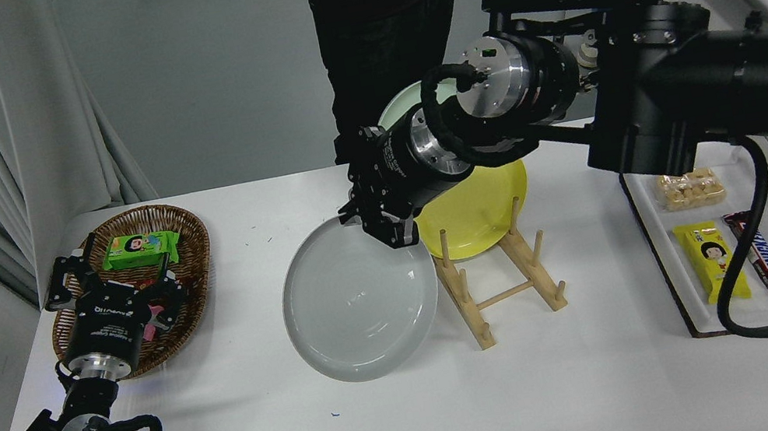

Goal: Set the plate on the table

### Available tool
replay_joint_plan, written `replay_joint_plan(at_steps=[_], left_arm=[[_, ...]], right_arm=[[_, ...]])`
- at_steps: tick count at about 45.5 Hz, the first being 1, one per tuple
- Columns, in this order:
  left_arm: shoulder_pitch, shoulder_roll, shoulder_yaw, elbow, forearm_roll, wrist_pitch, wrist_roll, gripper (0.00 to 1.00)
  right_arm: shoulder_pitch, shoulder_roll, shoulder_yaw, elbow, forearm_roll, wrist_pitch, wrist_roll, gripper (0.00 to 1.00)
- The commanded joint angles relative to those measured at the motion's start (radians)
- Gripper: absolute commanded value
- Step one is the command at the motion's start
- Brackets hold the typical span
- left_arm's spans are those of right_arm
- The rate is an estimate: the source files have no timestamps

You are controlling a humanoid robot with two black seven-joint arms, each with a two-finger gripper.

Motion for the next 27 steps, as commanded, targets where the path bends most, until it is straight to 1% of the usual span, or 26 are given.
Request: replay_joint_plan(at_steps=[1,13,27], left_arm=[[0.000,0.000,0.000,0.000,0.000,0.000,0.000,0.98],[0.000,0.000,0.000,0.000,0.000,0.000,0.000,0.98],[0.000,0.000,0.000,0.000,0.001,0.000,0.000,0.98]], right_arm=[[-0.029,0.069,0.001,-0.057,-0.007,-0.025,-0.032,0.00],[-0.070,0.088,0.004,-0.140,-0.029,-0.041,-0.035,0.00],[-0.095,0.088,0.020,-0.200,-0.049,-0.126,-0.040,0.00]])
